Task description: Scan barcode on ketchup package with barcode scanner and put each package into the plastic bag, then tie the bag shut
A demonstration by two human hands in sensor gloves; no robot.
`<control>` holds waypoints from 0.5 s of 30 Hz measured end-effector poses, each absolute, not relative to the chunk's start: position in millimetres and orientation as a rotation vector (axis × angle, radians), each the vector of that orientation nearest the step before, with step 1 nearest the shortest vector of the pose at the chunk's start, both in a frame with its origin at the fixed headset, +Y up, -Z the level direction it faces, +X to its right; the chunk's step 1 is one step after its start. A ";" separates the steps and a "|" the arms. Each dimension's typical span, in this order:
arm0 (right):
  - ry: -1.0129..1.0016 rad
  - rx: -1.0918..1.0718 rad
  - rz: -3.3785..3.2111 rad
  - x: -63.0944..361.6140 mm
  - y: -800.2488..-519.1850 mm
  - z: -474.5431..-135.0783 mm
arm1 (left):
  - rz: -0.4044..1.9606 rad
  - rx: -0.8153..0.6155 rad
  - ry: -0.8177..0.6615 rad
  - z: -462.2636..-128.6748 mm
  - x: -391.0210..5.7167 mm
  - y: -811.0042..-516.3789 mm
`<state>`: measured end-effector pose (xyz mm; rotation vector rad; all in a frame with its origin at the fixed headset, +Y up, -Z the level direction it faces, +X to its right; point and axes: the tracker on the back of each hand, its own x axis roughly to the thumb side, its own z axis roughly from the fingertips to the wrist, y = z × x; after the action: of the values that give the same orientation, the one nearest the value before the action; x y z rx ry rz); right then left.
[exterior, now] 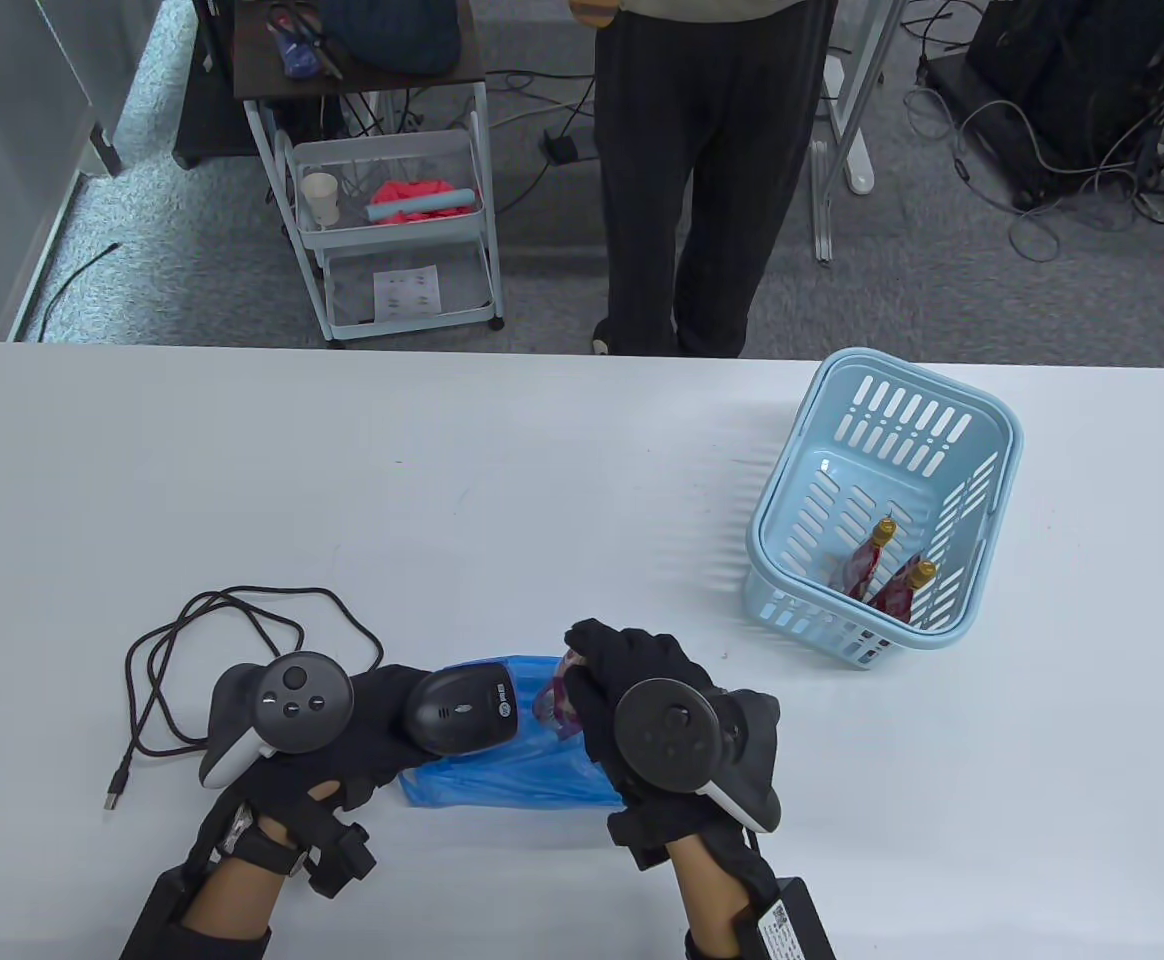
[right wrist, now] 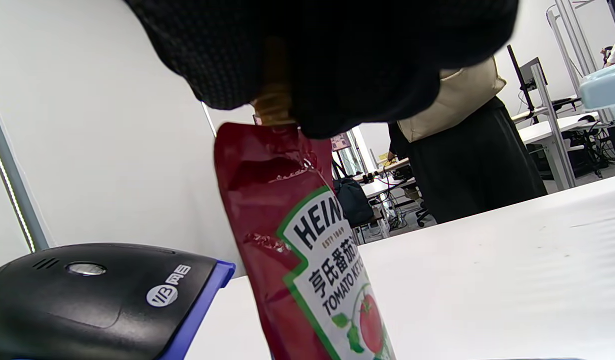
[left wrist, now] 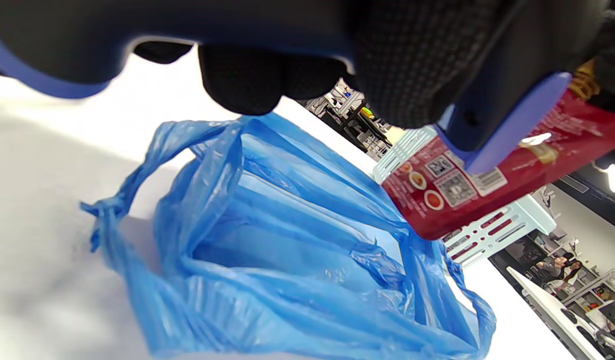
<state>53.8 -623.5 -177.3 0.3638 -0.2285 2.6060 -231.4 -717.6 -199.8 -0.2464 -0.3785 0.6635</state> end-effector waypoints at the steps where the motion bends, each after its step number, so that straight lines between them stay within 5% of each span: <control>1: -0.227 0.362 2.611 54.4 -622.9 -177.1 | 0.668 -0.246 -0.376 -200.1 -232.3 -717.5; 15: -0.166 0.304 2.702 71.1 -631.7 -175.1 | 0.693 -0.239 -0.349 -201.5 -239.2 -715.8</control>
<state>71.1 -631.7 -175.1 0.3038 -0.1662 2.7022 -239.2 -715.8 -201.5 -0.2394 -0.3486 0.6927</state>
